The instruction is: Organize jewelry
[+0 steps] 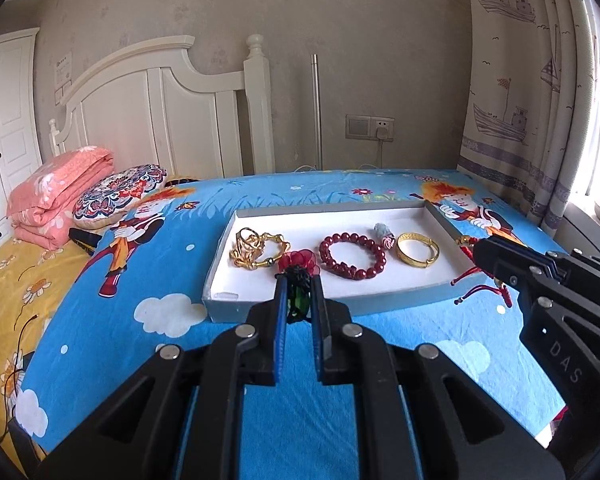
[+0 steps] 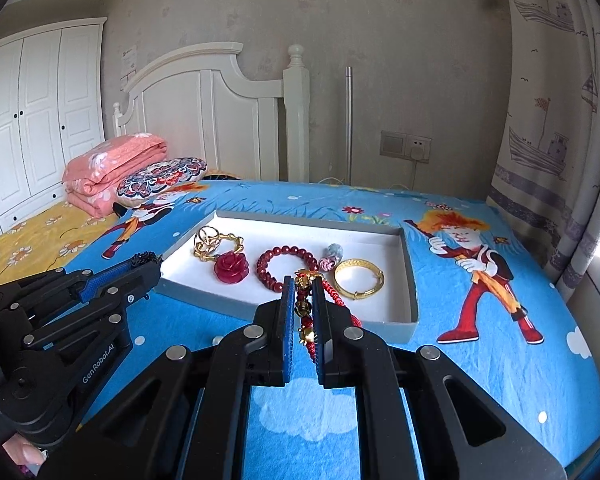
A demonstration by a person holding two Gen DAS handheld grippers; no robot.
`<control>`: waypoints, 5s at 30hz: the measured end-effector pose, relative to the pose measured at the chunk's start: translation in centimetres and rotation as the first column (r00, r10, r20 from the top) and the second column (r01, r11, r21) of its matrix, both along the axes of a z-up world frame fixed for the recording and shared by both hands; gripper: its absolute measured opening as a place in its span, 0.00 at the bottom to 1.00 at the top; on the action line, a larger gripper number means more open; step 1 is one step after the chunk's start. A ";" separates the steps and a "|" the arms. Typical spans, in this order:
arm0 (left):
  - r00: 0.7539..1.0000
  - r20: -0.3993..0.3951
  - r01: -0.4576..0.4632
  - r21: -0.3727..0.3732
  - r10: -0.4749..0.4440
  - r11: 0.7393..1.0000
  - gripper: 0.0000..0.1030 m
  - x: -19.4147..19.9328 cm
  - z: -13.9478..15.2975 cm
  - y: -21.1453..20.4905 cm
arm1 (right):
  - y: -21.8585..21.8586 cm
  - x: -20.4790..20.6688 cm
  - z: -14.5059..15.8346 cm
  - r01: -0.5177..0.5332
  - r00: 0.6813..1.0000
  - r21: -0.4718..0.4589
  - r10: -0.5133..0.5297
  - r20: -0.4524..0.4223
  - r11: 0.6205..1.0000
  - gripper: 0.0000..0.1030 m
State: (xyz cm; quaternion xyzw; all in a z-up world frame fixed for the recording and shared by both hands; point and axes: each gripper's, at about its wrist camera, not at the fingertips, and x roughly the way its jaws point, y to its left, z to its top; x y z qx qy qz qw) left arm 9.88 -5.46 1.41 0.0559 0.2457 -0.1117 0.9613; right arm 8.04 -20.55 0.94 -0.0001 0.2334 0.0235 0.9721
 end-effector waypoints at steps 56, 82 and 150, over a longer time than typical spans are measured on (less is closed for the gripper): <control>0.991 0.052 -0.130 0.098 0.125 0.987 0.95 5.8 1.1 0.2 | -0.5 3.6 -1.7 -0.012 0.994 -0.010 0.011 -0.106 1.000 0.53; 0.970 -0.063 -0.231 0.044 0.233 0.972 0.95 -0.5 -4.6 9.7 | 3.8 -0.8 -5.6 -0.035 0.988 0.010 0.037 -0.152 0.999 0.55; 0.936 -0.295 -0.165 0.109 0.191 0.980 0.58 7.2 -6.6 11.4 | 5.8 1.4 -7.7 -0.065 0.959 0.034 0.072 -0.274 0.997 0.18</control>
